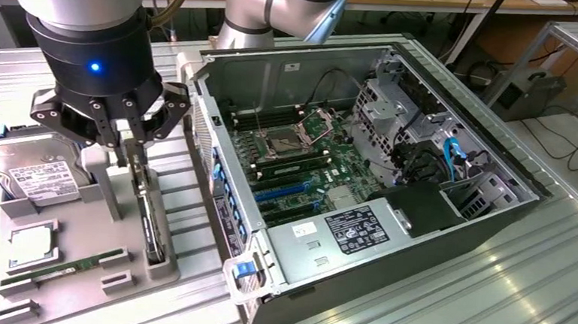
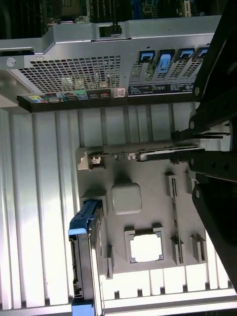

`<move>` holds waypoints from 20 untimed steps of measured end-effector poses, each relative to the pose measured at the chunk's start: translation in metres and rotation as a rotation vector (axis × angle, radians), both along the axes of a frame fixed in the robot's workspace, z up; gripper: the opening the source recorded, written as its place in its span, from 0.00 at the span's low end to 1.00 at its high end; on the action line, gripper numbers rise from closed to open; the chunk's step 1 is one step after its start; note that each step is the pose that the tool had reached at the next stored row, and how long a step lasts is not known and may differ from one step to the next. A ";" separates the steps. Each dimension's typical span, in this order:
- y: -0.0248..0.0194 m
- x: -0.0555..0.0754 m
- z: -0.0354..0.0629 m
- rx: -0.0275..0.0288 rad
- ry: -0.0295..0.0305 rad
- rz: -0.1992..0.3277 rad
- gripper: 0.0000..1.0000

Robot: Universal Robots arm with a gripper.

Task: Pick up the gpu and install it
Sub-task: 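Pick up the gpu and move the gpu toward the slot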

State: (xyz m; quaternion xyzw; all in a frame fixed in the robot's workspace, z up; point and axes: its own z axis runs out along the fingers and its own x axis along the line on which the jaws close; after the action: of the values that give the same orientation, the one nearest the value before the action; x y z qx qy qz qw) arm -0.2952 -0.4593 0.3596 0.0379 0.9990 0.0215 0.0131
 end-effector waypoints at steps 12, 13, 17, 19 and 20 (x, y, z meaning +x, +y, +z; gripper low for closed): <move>-0.0003 0.000 -0.0198 -0.0001 -0.0004 0.000 0.36; -0.0003 0.000 -0.0216 -0.0001 -0.0004 0.000 0.36; -0.0006 0.000 -0.0294 -0.0002 -0.0004 0.000 0.36; -0.0008 0.000 -0.0334 -0.0001 -0.0005 0.000 0.36; -0.0008 0.000 -0.0355 -0.0001 -0.0005 0.000 0.36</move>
State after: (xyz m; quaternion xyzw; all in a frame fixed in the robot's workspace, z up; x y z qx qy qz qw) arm -0.2953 -0.4602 0.3241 0.0379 0.9990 0.0215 0.0133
